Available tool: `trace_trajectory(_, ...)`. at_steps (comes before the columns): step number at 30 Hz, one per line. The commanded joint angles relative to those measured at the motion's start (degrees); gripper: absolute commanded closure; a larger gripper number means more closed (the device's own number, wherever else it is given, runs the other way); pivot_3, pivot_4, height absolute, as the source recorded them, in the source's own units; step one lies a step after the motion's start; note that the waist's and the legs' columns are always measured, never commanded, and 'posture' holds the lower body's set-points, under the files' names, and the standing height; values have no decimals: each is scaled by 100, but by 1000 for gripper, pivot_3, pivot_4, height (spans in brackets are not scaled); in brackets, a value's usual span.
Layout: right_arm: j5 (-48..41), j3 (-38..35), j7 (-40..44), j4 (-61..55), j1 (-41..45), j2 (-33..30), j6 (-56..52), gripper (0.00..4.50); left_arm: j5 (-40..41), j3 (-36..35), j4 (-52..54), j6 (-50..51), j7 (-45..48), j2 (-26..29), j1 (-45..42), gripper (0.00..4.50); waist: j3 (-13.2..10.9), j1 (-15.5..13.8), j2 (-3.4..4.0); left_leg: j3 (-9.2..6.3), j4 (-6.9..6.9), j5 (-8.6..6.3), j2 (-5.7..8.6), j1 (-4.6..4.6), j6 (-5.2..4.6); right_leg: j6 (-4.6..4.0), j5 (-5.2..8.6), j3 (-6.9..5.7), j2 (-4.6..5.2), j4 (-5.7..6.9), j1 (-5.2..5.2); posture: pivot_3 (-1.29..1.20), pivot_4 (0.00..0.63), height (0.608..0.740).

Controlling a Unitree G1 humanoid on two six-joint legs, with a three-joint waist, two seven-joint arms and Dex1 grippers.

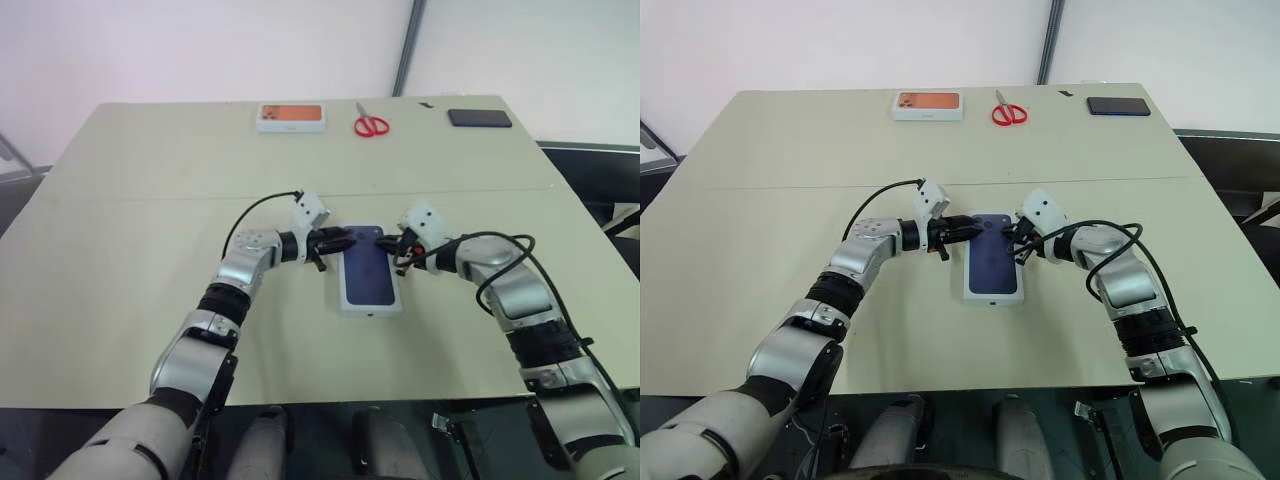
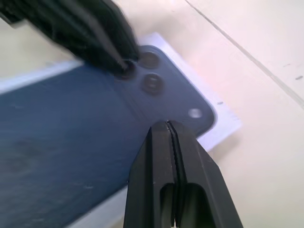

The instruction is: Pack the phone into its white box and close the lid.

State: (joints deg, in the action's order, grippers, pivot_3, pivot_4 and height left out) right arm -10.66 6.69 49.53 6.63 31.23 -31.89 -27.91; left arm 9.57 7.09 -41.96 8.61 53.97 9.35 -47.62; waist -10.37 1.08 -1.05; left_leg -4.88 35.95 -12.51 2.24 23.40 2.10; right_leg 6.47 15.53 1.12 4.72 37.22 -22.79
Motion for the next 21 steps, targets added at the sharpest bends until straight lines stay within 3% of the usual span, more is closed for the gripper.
trace_trajectory(1,-470,-405,169,-635,-51,-61,-128,2618,387,-364,790,262,224,317,195,1368,-4,11,1,0,0,0,0,2,0,0,0,0,0,2,-4,0,150,740)
trace_trajectory(4,-748,-677,220,-924,-181,-132,-218,1100,599,-503,1508,489,433,702,527,0,-5,3,2,-1,-2,0,-2,5,0,0,0,2,-1,3,-9,0,150,740)
trace_trajectory(6,-820,-776,327,-1014,-377,-273,-174,76,742,-672,1976,657,473,1007,817,0,-5,-12,2,-1,-3,0,-4,5,0,0,0,3,1,1,-8,0,150,740)
trace_trajectory(13,-962,-1287,333,-1431,-993,-682,205,26,1092,-1371,3395,1073,367,2087,2132,0,-7,-23,5,-2,-6,-1,-8,3,0,-1,0,11,6,-1,-9,0,150,740)
trace_trajectory(21,-1250,-1633,735,-1741,-1960,-1164,173,26,1494,-2040,4323,1320,259,2681,3522,0,-7,-43,6,-1,-23,-3,-12,0,-2,-2,1,13,27,-13,-8,0,150,740)
